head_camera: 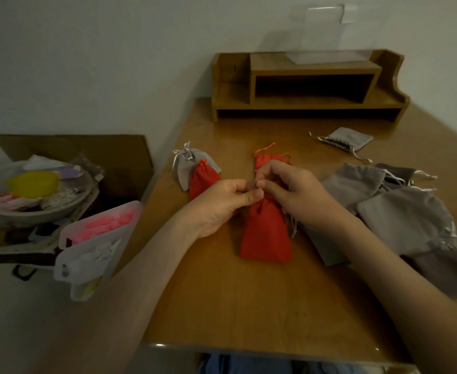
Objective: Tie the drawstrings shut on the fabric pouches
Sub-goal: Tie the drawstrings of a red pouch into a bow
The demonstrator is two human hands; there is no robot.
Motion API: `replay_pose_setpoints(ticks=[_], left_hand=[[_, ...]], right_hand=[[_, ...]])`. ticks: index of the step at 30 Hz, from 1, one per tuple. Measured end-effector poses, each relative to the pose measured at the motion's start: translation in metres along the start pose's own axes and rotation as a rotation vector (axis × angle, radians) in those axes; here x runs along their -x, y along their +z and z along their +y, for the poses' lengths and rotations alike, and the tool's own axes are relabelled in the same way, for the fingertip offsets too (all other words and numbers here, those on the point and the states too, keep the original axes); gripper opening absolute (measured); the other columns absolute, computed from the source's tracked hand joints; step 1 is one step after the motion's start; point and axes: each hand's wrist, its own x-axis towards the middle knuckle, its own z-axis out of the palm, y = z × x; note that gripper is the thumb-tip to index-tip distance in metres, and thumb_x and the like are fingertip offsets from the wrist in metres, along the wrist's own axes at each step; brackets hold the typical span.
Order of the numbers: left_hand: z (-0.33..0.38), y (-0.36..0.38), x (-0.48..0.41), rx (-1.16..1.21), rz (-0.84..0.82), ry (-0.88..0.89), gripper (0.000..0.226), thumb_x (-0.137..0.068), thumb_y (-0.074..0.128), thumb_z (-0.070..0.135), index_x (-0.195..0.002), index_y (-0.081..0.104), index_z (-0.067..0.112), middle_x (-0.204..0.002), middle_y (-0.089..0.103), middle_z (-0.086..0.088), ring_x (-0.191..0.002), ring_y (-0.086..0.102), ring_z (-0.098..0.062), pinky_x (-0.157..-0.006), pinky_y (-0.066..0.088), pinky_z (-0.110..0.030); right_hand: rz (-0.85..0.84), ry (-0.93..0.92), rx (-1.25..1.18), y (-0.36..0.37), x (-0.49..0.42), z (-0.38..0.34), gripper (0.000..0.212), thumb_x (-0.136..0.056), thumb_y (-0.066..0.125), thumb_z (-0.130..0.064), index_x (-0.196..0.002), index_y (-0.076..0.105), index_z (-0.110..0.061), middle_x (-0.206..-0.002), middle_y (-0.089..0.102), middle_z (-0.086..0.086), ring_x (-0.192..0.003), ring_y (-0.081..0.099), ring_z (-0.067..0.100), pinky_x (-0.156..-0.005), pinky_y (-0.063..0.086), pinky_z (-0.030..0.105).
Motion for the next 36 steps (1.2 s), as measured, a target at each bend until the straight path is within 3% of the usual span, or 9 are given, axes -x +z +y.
replay_pose_setpoints(ticks=[4,10,15,20,23,26,28,32,36], left_hand=[[-0.002,0.001,-0.002,-0.076,0.055,0.066,0.010,-0.077,0.066,0.031,-0.071,0.068,0.022,-0.074,0.063,0.005,-0.076,0.057,-0.009,-0.074,0.044,-0.023],[-0.003,-0.001,-0.006,0.031,0.239,0.113,0.011,-0.089,0.061,0.020,-0.084,0.070,0.016,-0.079,0.069,0.001,-0.078,0.063,-0.012,-0.074,0.050,-0.024],[0.003,0.003,-0.004,0.245,0.211,0.133,0.014,-0.078,0.061,0.026,-0.082,0.066,0.013,-0.072,0.064,0.000,-0.068,0.059,-0.011,-0.066,0.050,-0.024],[0.010,0.004,0.002,0.295,0.119,0.128,0.017,-0.083,0.057,0.026,-0.078,0.066,0.012,-0.064,0.060,0.002,-0.054,0.050,-0.006,-0.060,0.047,-0.020],[0.013,0.004,0.002,0.274,0.139,0.134,0.017,-0.093,0.051,0.018,-0.087,0.061,0.005,-0.062,0.064,0.009,-0.051,0.057,-0.002,-0.055,0.049,-0.018],[0.013,0.004,0.003,0.202,0.153,0.130,0.021,-0.096,0.049,0.015,-0.082,0.058,0.003,-0.075,0.071,0.012,-0.050,0.054,0.000,-0.052,0.047,-0.015],[0.011,0.004,0.003,0.143,0.190,0.129,0.023,-0.096,0.051,0.014,-0.076,0.059,0.007,-0.088,0.072,0.009,-0.052,0.054,-0.001,-0.052,0.046,-0.015],[0.009,0.006,0.002,0.087,0.253,0.130,0.008,-0.093,0.056,0.012,-0.100,0.060,0.011,-0.065,0.066,0.007,-0.057,0.060,-0.001,-0.058,0.048,-0.015],[0.006,0.005,0.000,0.018,0.305,0.137,0.008,-0.093,0.057,0.015,-0.087,0.061,0.012,-0.061,0.066,0.008,-0.056,0.060,-0.001,-0.057,0.048,-0.014]], right_hand=[[0.053,-0.032,0.082,0.003,-0.001,0.002,0.004,-0.093,0.056,-0.007,-0.095,0.060,-0.007,-0.089,0.061,-0.004,-0.083,0.054,0.004,-0.071,0.040,0.015],[-0.083,0.070,0.118,-0.005,-0.003,0.005,0.031,-0.094,0.057,-0.019,-0.124,0.049,-0.015,-0.094,0.055,-0.014,-0.085,0.050,-0.001,-0.073,0.035,0.004],[-0.164,0.106,0.141,-0.007,-0.001,0.009,0.011,-0.098,0.050,-0.023,-0.105,0.057,-0.019,-0.082,0.054,-0.016,-0.074,0.051,-0.005,-0.064,0.035,0.012],[-0.217,0.018,0.175,-0.013,-0.003,0.007,0.009,-0.097,0.049,-0.025,-0.089,0.054,-0.026,-0.086,0.047,-0.017,-0.090,0.045,0.012,-0.083,0.033,0.027],[-0.222,0.143,0.289,-0.013,-0.003,0.006,0.018,-0.098,0.046,-0.030,-0.082,0.053,-0.027,-0.098,0.047,-0.006,-0.106,0.039,0.016,-0.088,0.022,0.032],[-0.128,0.252,0.308,-0.011,-0.004,0.009,0.022,-0.098,0.047,-0.033,-0.077,0.052,-0.028,-0.100,0.046,-0.005,-0.105,0.036,0.013,-0.091,0.017,0.034],[-0.089,0.326,0.164,-0.011,-0.005,0.011,0.031,-0.097,0.049,-0.034,-0.067,0.053,-0.029,-0.085,0.048,-0.006,-0.090,0.044,0.015,-0.088,0.029,0.038],[-0.014,0.515,-0.408,-0.012,-0.003,0.003,0.036,-0.095,0.053,-0.033,-0.061,0.057,-0.021,-0.064,0.049,0.000,-0.067,0.044,0.015,-0.071,0.032,0.032],[-0.074,0.501,-0.752,-0.006,-0.003,-0.003,0.026,-0.097,0.046,-0.018,-0.076,0.060,-0.011,-0.074,0.054,0.008,-0.070,0.049,0.018,-0.071,0.040,0.025]])
